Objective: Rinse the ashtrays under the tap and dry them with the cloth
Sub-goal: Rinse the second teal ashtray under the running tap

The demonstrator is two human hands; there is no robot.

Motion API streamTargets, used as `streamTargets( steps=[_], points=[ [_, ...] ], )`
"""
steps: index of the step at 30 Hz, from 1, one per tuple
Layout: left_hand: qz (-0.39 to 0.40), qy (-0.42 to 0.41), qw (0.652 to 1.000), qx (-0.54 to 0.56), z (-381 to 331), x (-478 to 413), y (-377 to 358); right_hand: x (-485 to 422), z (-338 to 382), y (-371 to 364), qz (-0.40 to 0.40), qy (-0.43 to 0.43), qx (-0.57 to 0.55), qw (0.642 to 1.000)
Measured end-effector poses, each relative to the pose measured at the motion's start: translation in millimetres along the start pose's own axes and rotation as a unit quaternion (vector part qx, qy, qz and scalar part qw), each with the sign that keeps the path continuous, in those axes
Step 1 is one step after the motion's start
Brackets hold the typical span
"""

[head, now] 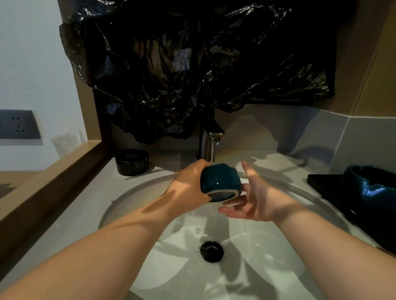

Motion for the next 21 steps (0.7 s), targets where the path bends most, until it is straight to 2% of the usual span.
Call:
streamTargets(
  steps=[3,7,9,11,12,14,16,17,21],
  points=[
    [0.011,-0.087,0.992,-0.090,-19.2,4.8,-5.7,4.4,-0.8,-2.5,-0.003,-0.005,0.001,1.000],
    [-0.003,-0.114,0.990,-0.086,-15.7,-1.3,-6.2,4.2,8.7,-5.4,-0.008,0.051,-0.080,0.995],
    [0.037,-0.036,0.998,-0.038,4.9,-8.7,-11.8,4.5,14.8,-5.9,-0.008,0.091,-0.043,0.995],
    [0.084,0.088,0.988,0.095,24.3,-8.0,-18.3,6.8,18.1,-4.3,-0.027,0.116,0.029,0.992],
    [0.089,0.136,0.968,0.193,29.5,-5.0,-20.7,7.5,18.8,-3.5,-0.036,0.121,0.060,0.990],
    [0.086,0.238,0.900,0.355,39.9,4.3,-28.5,7.9,19.1,-3.9,-0.044,0.127,0.107,0.985],
    [0.123,0.310,0.826,0.454,42.3,15.5,-40.9,8.3,19.5,-8.0,-0.040,0.135,0.123,0.982],
    [0.143,0.328,0.800,0.481,44.2,18.5,-46.2,8.4,19.2,-11.5,-0.028,0.139,0.121,0.982],
    [0.169,0.294,0.766,0.546,43.3,17.1,-42.3,11.3,20.6,-25.3,0.030,0.161,0.068,0.984]
  ],
)
Point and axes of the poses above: each hand's wrist, its own x-axis away from the middle knuckle, its own y-axis out of the back of the hand, z = x × y, the point moved 8 cm from there along -x, towards the middle knuckle, and after that the axes turned 8 degrees about z, right-handed, at the moved point
